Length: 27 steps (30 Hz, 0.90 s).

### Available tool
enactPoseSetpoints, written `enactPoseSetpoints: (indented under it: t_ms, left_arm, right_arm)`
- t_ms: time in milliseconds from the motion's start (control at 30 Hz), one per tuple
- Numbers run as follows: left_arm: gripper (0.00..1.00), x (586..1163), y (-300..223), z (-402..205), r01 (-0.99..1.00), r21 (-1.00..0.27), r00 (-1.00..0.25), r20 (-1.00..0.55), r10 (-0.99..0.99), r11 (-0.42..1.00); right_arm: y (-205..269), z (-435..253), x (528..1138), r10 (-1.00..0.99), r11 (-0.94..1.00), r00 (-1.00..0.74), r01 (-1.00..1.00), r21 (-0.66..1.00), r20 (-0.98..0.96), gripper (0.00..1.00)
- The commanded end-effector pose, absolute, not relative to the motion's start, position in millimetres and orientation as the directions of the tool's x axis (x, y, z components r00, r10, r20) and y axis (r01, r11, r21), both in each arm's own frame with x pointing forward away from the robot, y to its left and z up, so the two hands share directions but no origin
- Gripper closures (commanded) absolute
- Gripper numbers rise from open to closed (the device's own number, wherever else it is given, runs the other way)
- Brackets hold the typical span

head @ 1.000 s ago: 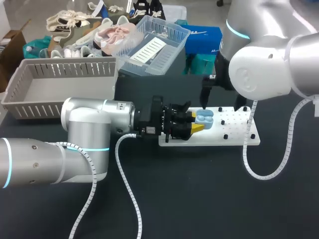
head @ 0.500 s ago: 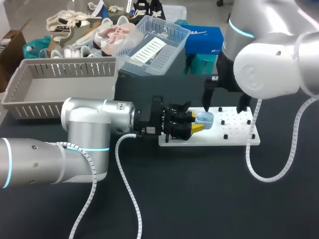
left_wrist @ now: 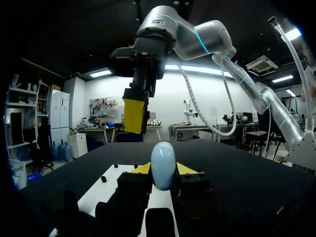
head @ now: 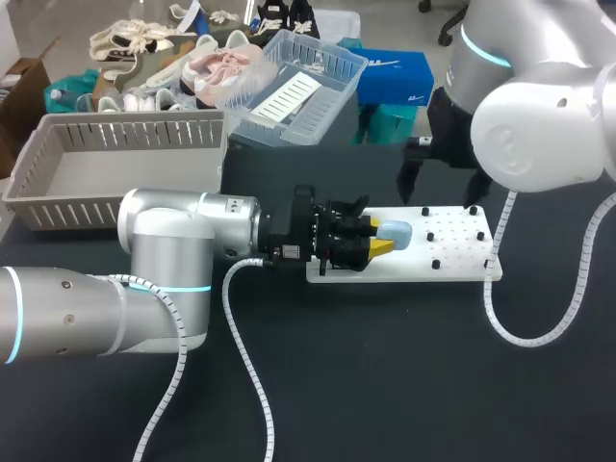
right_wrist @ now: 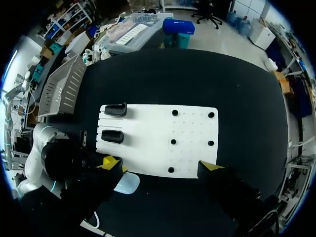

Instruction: Pick up each earbud case from the left stands, insert the matching earbuds, close the lid, and place the case in the box.

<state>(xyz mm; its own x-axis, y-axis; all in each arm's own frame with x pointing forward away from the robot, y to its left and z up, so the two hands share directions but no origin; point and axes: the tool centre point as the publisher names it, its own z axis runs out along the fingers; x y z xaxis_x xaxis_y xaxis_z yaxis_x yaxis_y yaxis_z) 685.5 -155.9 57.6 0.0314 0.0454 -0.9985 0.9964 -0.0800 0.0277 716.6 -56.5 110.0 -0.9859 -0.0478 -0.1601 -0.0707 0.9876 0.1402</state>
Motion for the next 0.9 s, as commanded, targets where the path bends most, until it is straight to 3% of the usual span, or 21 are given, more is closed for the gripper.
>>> enactPoseSetpoints:
  t_ms: [33,333,900]
  left_arm:
    - [1.0,687,-156,57,0.996,0.028,0.031,-0.998,0.045,-0.082]
    - [1.0,683,-122,98,0.998,0.049,0.049,-0.999,-0.011,-0.038]
    - [1.0,668,-69,140,0.998,0.011,0.006,-0.996,0.085,0.059]
  right_arm:
    - [-73,115,703,-0.084,0.979,-0.98,-0.115,0.167,-0.182,0.0]
    - [-84,124,692,-0.159,0.951,-0.953,-0.218,0.219,-0.259,0.0]
    - [-94,115,688,-0.246,0.9,-0.918,-0.336,0.277,-0.312,0.0]
